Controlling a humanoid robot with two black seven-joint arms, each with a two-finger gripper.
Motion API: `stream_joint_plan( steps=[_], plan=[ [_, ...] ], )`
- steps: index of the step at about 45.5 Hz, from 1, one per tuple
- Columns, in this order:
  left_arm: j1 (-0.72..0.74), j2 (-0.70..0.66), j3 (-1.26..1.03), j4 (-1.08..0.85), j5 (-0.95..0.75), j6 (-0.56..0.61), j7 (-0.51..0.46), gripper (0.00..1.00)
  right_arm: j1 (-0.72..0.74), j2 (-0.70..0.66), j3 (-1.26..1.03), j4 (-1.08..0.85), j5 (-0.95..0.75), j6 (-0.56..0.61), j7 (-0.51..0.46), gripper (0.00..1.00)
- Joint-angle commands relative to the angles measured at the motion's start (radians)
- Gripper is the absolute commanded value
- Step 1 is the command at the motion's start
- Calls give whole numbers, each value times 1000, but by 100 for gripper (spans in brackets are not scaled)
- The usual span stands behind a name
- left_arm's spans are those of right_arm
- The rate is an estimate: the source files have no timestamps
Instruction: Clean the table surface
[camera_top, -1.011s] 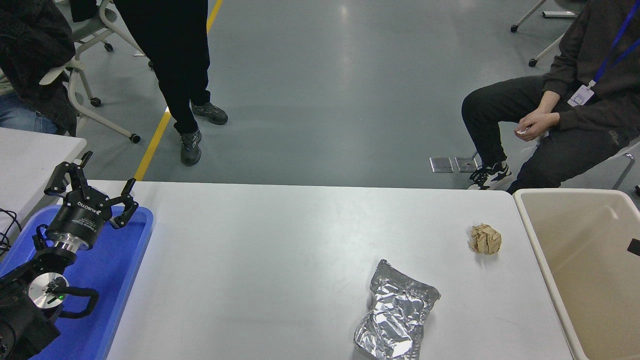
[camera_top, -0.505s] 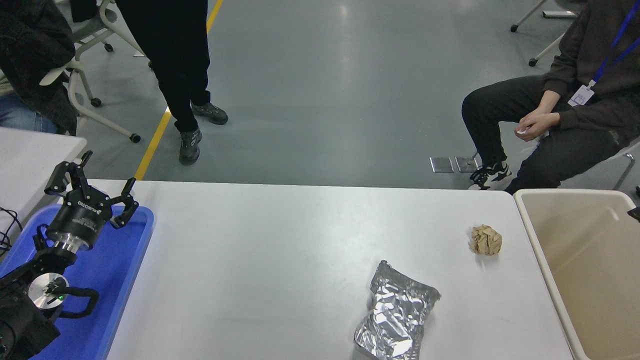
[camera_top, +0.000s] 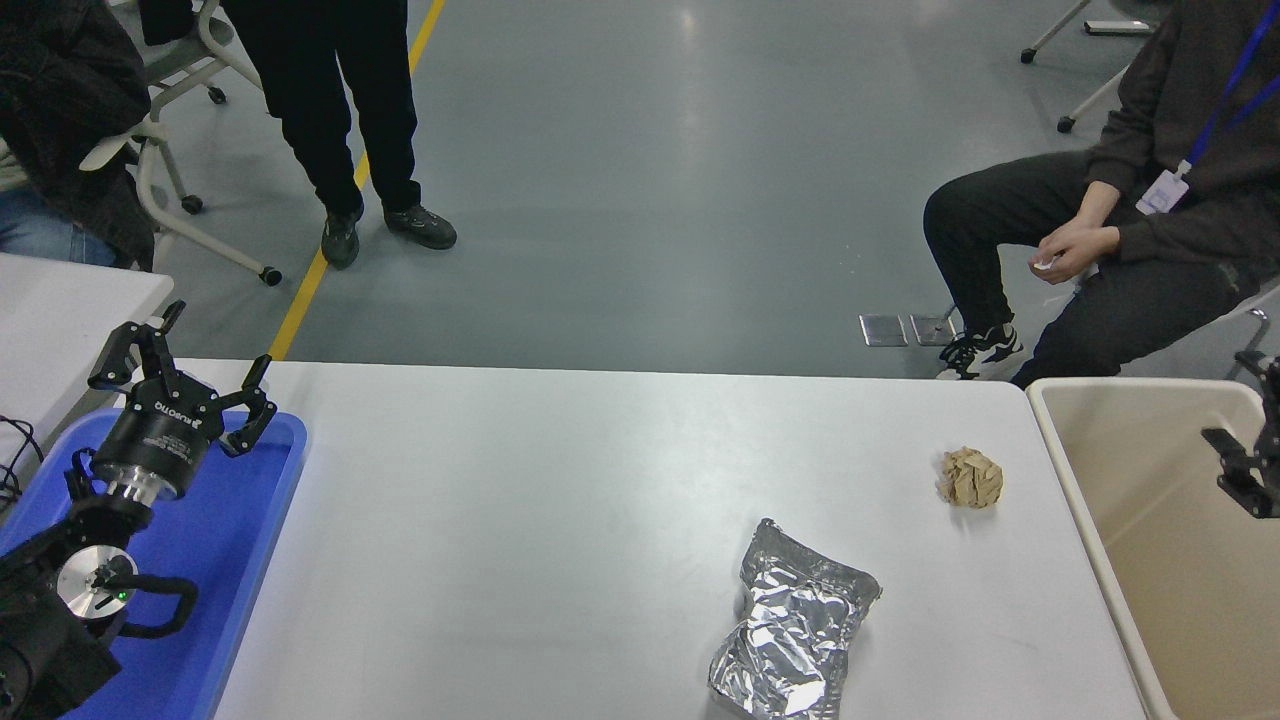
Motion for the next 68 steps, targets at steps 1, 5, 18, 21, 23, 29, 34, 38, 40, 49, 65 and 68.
stream_joint_plan(
  steps=[1,5,18,21,23,29,34,38,40,49,65,68],
  plan=[
    [0,0,0,0,0,0,0,100,-38,36,69,68,187,124,4,100],
    [0,0,0,0,-1,0,0,100,-51,47,69,119,185,140,9,100],
    [0,0,0,0,0,0,0,100,-95,47,67,246,185,120,12,100],
    [0,0,0,0,-1,0,1,100,-97,50,64,264,171,73,12,100],
    [0,0,0,0,0,0,0,100,-97,55,55,277,170,40,12,100],
    [0,0,0,0,0,0,0,100,-78,72,9,294,168,-75,12,100],
    [0,0,0,0,0,0,0,100,-63,98,0,294,168,-110,12,100],
    [0,0,0,0,0,0,0,100,-60,102,-1,298,168,-113,12,100],
    [0,0,0,0,0,0,0,100,-60,101,-1,303,168,-109,12,100],
    [0,0,0,0,0,0,0,100,-52,95,-36,338,139,-89,1,100],
    [0,0,0,0,-1,0,0,100,34,-91,-184,464,-54,69,-50,100],
    [0,0,0,0,-1,0,0,100,74,-140,-217,470,-79,147,-94,100]
  ],
)
